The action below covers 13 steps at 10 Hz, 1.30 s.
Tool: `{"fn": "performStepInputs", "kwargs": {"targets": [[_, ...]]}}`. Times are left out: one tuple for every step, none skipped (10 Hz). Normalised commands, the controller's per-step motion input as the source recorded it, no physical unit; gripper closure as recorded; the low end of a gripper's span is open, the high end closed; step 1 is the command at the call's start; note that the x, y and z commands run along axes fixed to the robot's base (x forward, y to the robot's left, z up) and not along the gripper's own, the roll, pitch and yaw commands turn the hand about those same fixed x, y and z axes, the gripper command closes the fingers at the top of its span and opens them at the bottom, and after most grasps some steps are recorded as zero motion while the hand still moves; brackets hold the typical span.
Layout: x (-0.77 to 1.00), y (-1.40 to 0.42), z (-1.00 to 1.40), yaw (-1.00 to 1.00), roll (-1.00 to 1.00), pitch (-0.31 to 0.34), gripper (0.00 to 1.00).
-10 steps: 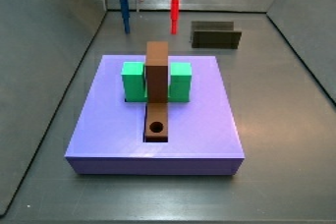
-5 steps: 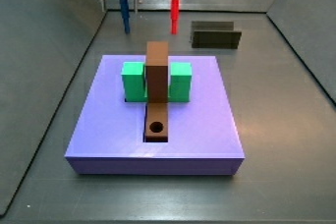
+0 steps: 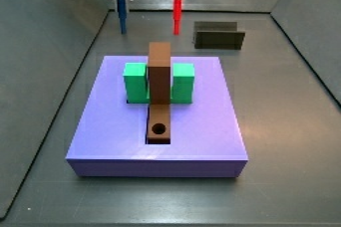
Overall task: Pick up the blue object. Move up. Move to above the board. Insert the blue object.
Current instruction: Pick up the blue object.
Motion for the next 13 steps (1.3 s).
{"fn": "performStepInputs", "kwargs": {"targets": [[0.0, 0.0, 0.0, 0.0, 0.0, 0.0, 1.0], [0.0, 0.0, 0.0, 0.0, 0.0, 0.0, 1.0], [0.0, 0.0, 0.0, 0.0, 0.0, 0.0, 1.0], [0.0, 0.0, 0.0, 0.0, 0.0, 0.0, 1.0], [0.0, 0.0, 0.0, 0.0, 0.0, 0.0, 1.0], [0.0, 0.0, 0.0, 0.0, 0.0, 0.0, 1.0], [0.0, 0.0, 0.0, 0.0, 0.0, 0.0, 1.0], [0.0, 0.0, 0.0, 0.0, 0.0, 0.0, 1.0], [0.0, 0.0, 0.0, 0.0, 0.0, 0.0, 1.0], [0.0, 0.0, 0.0, 0.0, 0.0, 0.0, 1.0], [0.0, 0.0, 0.0, 0.0, 0.0, 0.0, 1.0], [0.0, 0.0, 0.0, 0.0, 0.0, 0.0, 1.0], [0.0, 0.0, 0.0, 0.0, 0.0, 0.0, 1.0]]}}
